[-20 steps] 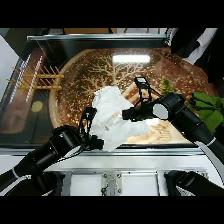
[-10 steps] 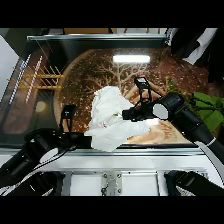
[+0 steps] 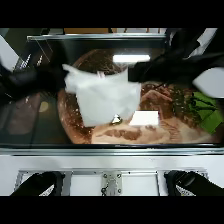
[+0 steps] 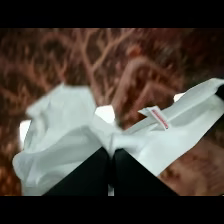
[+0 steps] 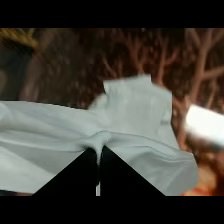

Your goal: Fold the clothes and pants, and hang the long-sleeved shirts on hangers.

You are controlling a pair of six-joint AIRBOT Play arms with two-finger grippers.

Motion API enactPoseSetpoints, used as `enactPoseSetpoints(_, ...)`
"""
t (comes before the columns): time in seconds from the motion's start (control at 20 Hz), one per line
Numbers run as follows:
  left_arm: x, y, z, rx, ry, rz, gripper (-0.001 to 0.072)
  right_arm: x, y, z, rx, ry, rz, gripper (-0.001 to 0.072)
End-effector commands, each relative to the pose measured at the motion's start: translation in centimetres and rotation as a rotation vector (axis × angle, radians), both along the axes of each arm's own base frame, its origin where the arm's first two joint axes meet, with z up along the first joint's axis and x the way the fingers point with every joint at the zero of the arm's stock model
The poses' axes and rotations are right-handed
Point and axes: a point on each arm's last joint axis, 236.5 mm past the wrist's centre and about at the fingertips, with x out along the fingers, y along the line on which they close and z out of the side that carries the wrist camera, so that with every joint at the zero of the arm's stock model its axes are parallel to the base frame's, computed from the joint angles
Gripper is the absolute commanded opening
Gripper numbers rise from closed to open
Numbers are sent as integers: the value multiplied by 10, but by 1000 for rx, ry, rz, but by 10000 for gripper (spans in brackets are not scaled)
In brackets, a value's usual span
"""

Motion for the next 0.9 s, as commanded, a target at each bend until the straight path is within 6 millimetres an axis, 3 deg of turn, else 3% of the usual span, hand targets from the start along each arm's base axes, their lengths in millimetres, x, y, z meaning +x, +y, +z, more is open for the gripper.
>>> enactPoseSetpoints(0.0, -18, -15, 147, -105, -342, -134, 18, -31, -24, 154, 149, -349, 9, 15)
enactPoseSetpoints(0.05, -27, -17, 174, -143, -403, -155, 18, -43, -29, 182, 185, -422, 15, 14)
enactPoseSetpoints(0.15, -43, -21, 204, -196, -484, -182, 18, -66, -42, 225, 273, -544, 12, 15)
enactPoseSetpoints(0.3, -63, -24, 225, -312, -581, -199, 18, -92, -58, 260, 348, -647, 9, 15)
enactPoseSetpoints(0.4, -82, -16, 237, -400, -661, -195, 17, -101, -63, 273, 377, -686, 8, 15)
enactPoseSetpoints(0.5, -99, -8, 246, -441, -709, -198, 17, -102, -63, 274, 381, -689, 8, 15)
enactPoseSetpoints(0.6, -98, -8, 240, -408, -709, -198, 17, -95, -59, 266, 371, -668, 9, 15)
enactPoseSetpoints(0.75, -56, -11, 208, -270, -592, -140, 17, -69, -44, 233, 326, -581, 7, 15)
enactPoseSetpoints(0.85, -7, -9, 164, -168, -421, -80, 17, -43, -33, 192, 238, -470, -4, 15)
